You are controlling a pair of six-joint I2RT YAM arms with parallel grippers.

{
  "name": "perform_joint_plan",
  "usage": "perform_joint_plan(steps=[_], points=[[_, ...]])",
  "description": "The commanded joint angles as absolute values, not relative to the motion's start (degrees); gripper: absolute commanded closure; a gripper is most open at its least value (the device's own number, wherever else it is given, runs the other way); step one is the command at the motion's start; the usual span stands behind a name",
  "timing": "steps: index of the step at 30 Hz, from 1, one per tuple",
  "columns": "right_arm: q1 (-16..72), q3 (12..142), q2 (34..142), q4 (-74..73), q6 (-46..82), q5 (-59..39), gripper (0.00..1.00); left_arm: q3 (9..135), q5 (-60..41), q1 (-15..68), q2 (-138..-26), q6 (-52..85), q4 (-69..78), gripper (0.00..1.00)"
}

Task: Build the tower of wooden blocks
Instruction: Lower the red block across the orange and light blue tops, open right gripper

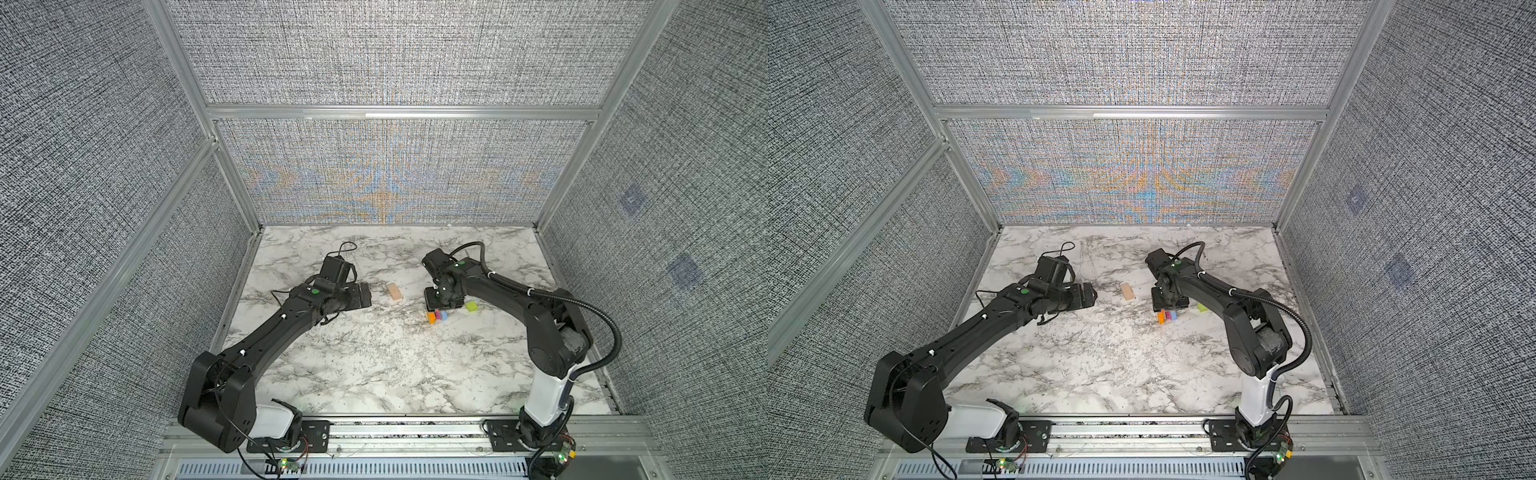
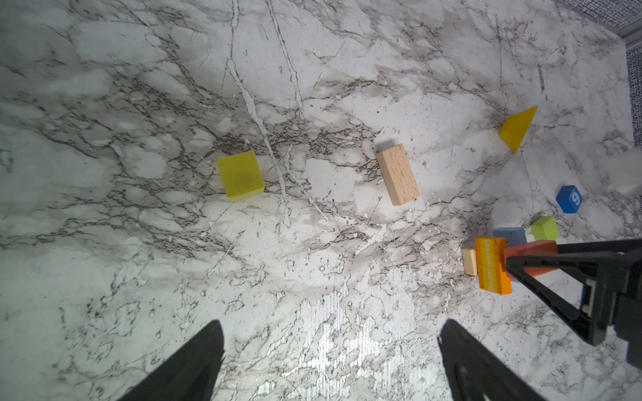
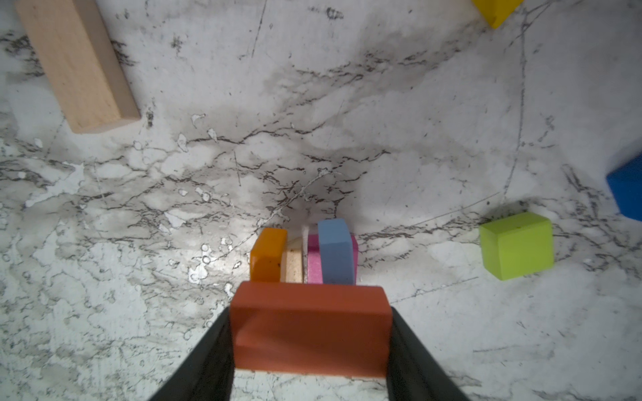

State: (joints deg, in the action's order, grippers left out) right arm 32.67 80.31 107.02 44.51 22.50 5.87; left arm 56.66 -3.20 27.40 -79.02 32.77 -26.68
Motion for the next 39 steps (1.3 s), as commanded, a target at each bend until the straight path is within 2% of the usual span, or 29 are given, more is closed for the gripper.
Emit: perform_joint_plan(steps=[1,30,39], points=[[32.70,80.69,107.04,44.56,22.72,5.64,0.45,56.70,-3.35,27.46,-79.13,32.23,-25.49,0.02],[33.05,81.04,108.19,44.79,22.46,4.79,0.43,55.82,-3.92,27.50,-79.17,32.70,-24.65,0.02],[33.40,80.71,108.04,45.24,22.15,5.10,0.35,55.64,-4.09,27.48,-79.59,32.70,-24.43,0.02]])
